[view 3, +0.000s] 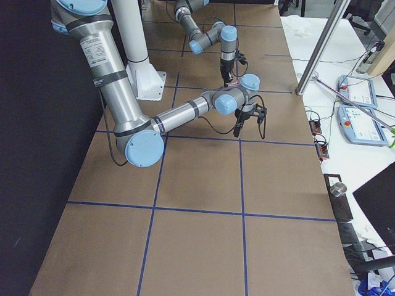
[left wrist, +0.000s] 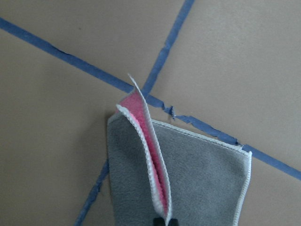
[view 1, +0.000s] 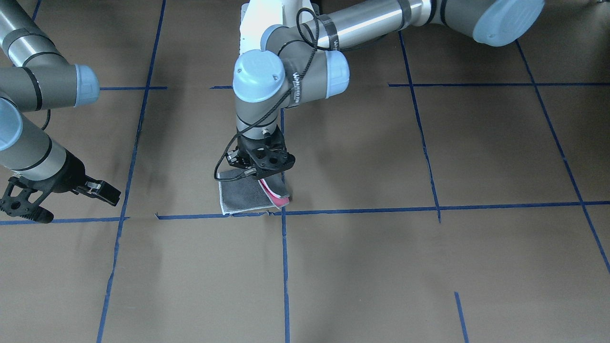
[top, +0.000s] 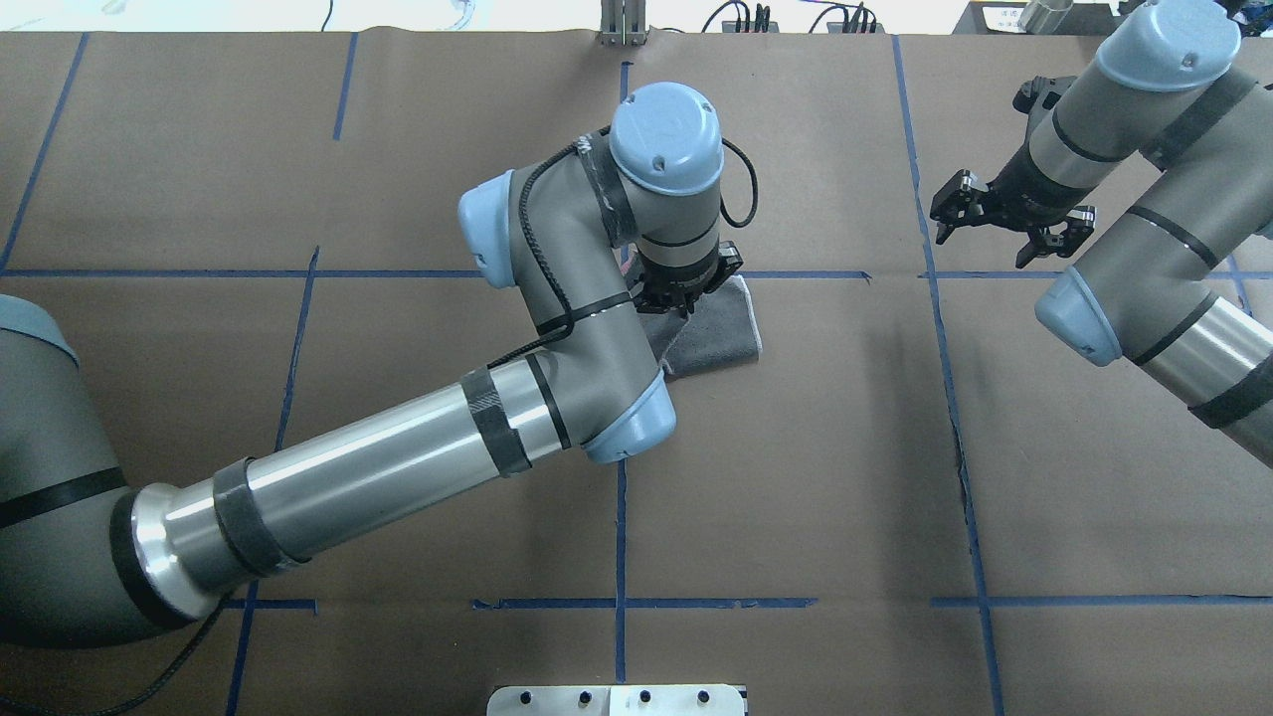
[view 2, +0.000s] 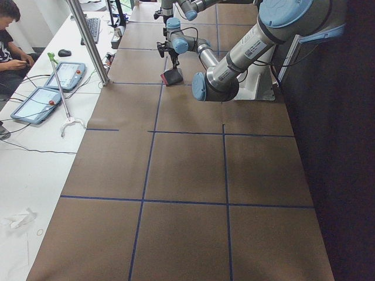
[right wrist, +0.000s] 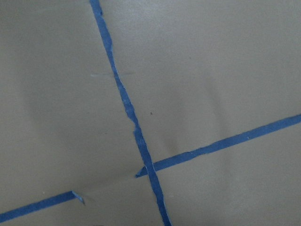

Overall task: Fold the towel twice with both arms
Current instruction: 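Fold the grasped towel end over onto the other half with the left gripper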

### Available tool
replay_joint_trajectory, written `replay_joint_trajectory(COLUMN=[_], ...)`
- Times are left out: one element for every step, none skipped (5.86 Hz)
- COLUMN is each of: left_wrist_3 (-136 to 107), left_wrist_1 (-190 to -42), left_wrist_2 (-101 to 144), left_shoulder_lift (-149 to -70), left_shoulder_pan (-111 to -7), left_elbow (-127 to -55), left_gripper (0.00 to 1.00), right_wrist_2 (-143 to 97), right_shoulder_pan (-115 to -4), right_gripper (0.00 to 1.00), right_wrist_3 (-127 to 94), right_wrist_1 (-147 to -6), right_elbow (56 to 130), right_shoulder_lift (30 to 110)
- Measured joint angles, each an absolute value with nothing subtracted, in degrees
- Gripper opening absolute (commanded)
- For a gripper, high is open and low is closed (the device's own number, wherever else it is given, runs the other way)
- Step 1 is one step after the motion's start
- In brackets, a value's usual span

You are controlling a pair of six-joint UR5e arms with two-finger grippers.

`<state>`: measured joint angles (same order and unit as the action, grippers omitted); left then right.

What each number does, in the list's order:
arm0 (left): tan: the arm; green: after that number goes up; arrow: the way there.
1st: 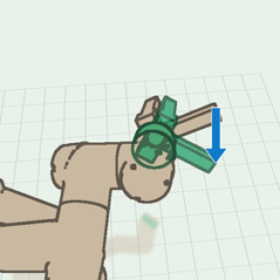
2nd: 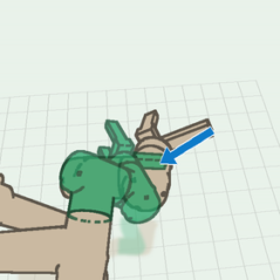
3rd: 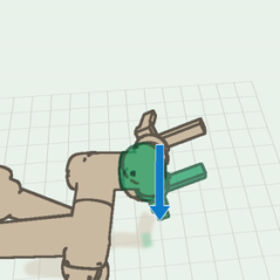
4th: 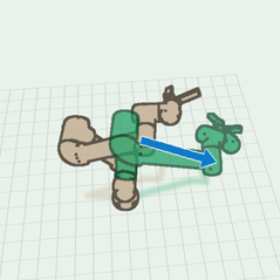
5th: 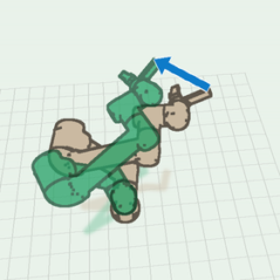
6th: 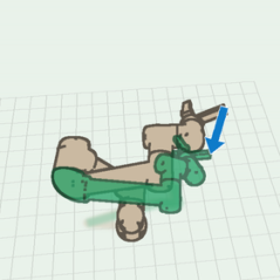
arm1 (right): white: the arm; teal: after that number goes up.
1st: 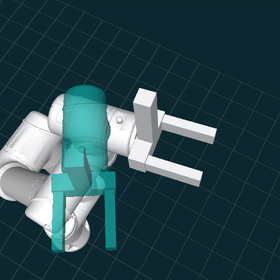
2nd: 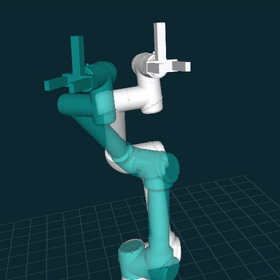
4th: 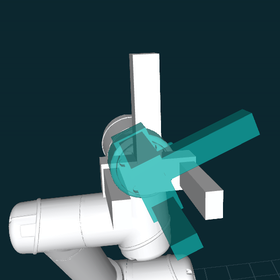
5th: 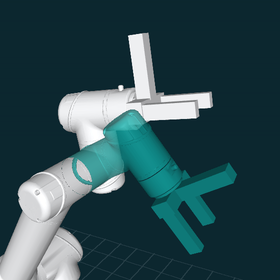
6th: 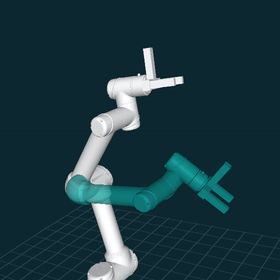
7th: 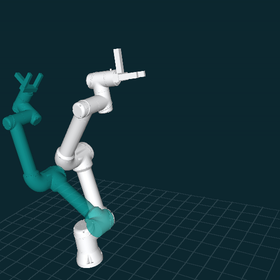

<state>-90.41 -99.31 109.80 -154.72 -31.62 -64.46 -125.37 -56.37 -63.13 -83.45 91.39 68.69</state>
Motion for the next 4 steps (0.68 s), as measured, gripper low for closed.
replay_joint_trajectory(left_wrist_3=[-88.3, -85.6, -83.3, -82.4], left_wrist_1=[-99.4, -99.5, -99.6, -99.8], left_wrist_2=[108.0, 107.4, 107.2, 106.8], left_shoulder_lift=[-156.6, -157.5, -158.4, -160.3], left_shoulder_pan=[-30.4, -29.8, -29.2, -28.8], left_elbow=[-61.5, -60.0, -58.9, -56.7], left_gripper=[0.0, 0.0, 0.0, 0.0], right_wrist_2=[-125.3, -125.3, -125.1, -125.0], right_shoulder_pan=[-56.4, -56.3, -56.3, -56.3], right_gripper=[1.0, 1.0, 1.0, 1.0], right_wrist_3=[-63.1, -63.1, -63.1, -63.1], right_wrist_1=[-83.4, -83.4, -83.4, -83.4], right_elbow=[92.4, 93.5, 94.3, 95.1], right_shoulder_lift=[69.6, 70.3, 70.8, 71.5])
